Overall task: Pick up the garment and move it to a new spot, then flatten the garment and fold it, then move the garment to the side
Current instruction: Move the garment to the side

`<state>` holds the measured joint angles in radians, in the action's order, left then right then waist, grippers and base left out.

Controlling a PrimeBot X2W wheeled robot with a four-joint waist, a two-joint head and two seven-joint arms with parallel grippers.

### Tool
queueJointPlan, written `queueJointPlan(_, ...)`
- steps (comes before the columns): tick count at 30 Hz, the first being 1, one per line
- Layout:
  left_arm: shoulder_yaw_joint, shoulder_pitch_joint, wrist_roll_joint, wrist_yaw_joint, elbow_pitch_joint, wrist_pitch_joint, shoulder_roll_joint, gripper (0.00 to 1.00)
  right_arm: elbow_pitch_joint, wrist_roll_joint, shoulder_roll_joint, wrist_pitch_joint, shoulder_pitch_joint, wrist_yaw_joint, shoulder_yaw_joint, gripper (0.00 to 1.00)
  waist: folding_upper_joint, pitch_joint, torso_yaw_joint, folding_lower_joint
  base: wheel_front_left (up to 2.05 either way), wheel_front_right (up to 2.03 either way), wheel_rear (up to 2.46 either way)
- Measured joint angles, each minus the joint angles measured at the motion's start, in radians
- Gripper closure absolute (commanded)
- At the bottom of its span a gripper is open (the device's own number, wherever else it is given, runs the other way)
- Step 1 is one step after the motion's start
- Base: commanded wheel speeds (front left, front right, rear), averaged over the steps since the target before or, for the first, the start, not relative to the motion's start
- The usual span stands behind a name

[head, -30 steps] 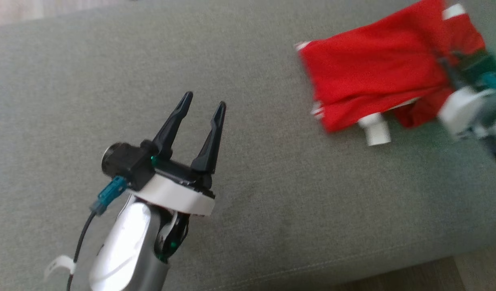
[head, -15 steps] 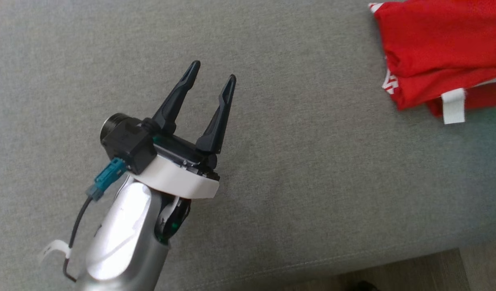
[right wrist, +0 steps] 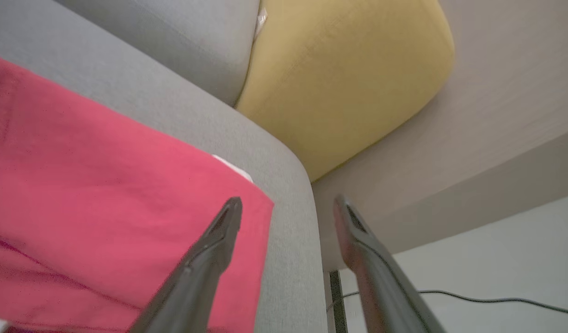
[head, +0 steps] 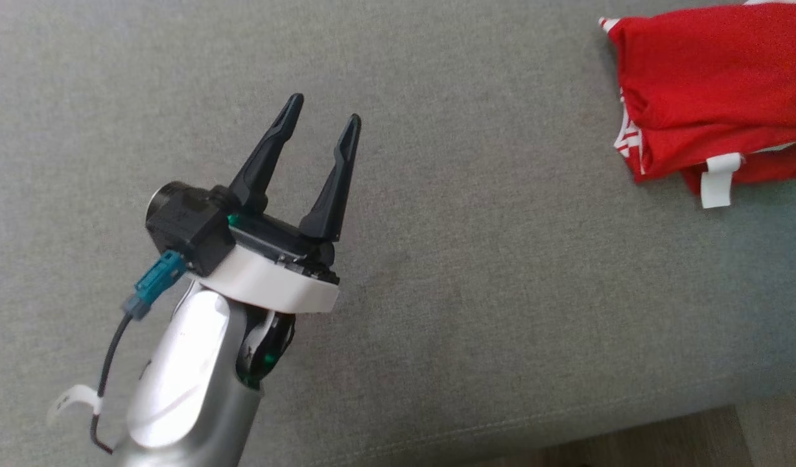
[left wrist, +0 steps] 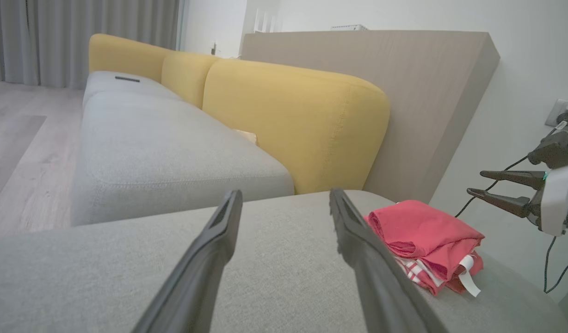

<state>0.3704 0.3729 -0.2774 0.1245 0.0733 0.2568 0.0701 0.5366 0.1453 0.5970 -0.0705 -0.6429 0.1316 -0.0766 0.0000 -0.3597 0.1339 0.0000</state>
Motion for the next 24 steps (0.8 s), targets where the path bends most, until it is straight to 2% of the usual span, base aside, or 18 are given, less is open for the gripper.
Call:
queueJointPlan(6,-0.045,-0.030,0.000,0.000,0.001,0.000,-0.007,0.00,-0.097,-0.010,-0.093,0.013,0.031,0.000,0.029,0.00,0.0000,0.070,-0.011,-0.0001,0.00,0.00,0.00)
queueJointPlan(14,-0.139,-0.129,0.000,0.000,0.002,0.000,-0.012,0.00,-0.265,-0.100,-0.300,0.098,0.167,0.000,0.072,0.00,0.0000,0.173,-0.040,-0.0002,0.00,0.00,0.00)
queueJointPlan(18,-0.181,-0.174,0.000,0.000,0.002,0.000,-0.013,0.00,-0.328,-0.128,-0.435,0.148,0.274,0.000,0.120,0.00,0.0000,0.220,-0.064,-0.0002,0.00,0.00,0.00)
queueJointPlan(19,-0.181,-0.174,0.000,0.000,0.002,0.000,-0.013,0.00,-0.328,-0.128,-0.435,0.148,0.274,0.000,0.120,0.00,0.0000,0.220,-0.064,-0.0002,0.00,0.00,0.00)
queueJointPlan(21,-0.203,-0.205,0.000,0.000,0.002,0.000,-0.015,0.00,-0.343,-0.128,-0.490,0.172,0.331,0.000,0.116,0.00,0.0000,0.242,-0.075,-0.0002,0.00,0.00,0.00)
queueJointPlan(24,-0.227,-0.254,0.001,0.000,0.001,0.000,-0.015,0.00,-0.342,-0.128,-0.527,0.216,0.406,0.000,0.108,0.00,0.0000,0.274,-0.089,-0.0002,0.00,0.00,0.00)
